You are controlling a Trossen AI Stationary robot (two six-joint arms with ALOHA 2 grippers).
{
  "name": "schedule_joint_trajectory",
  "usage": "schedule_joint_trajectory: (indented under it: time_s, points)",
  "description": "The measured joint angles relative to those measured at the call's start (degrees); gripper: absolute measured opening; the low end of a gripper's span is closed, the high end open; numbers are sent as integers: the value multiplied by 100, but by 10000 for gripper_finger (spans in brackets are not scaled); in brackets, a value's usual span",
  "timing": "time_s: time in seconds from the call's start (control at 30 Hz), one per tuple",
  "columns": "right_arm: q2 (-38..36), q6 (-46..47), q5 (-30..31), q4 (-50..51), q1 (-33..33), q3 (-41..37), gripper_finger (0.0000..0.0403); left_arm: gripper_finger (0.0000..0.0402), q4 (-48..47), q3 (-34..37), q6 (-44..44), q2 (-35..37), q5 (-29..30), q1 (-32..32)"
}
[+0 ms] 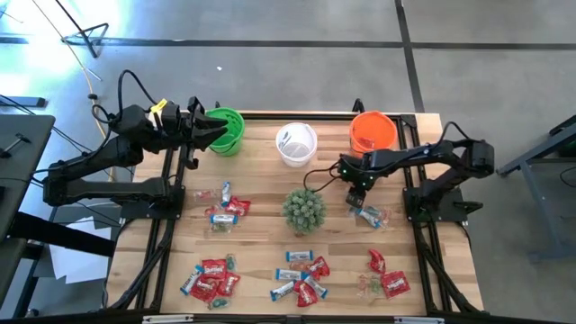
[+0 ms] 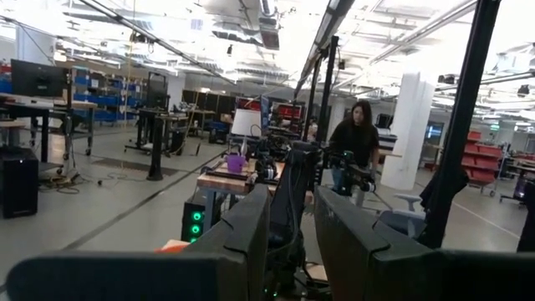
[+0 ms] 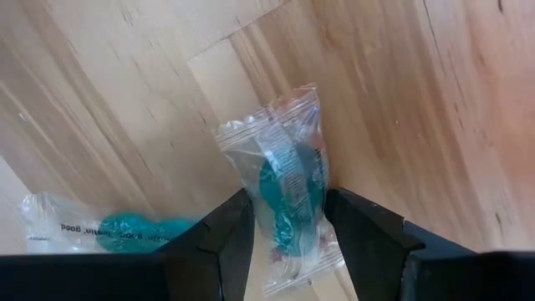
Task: Sort candy
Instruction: Put the transparent candy into the orange bucket
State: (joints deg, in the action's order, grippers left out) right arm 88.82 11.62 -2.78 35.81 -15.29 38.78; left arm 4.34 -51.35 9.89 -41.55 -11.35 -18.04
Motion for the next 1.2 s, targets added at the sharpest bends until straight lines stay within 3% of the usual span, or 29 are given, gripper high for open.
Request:
schedule_joint_trajectory:
  time_s: [0.2,0.53,0.8,1.2]
  points:
    - [-129,162,95,126,2,114,142,82,-2,0,-2,0,0,2]
    - [-185,1140,-171,252,-11,169,10,82,-4,0,-4,1,0,2]
    - [-162,1648,-523,1007,-4,450,6,82,-7,0,-2,-1,0,2]
    - [-174,1258,-345,3207,-4,2334,3,82,-4,0,-2,0,2,2]
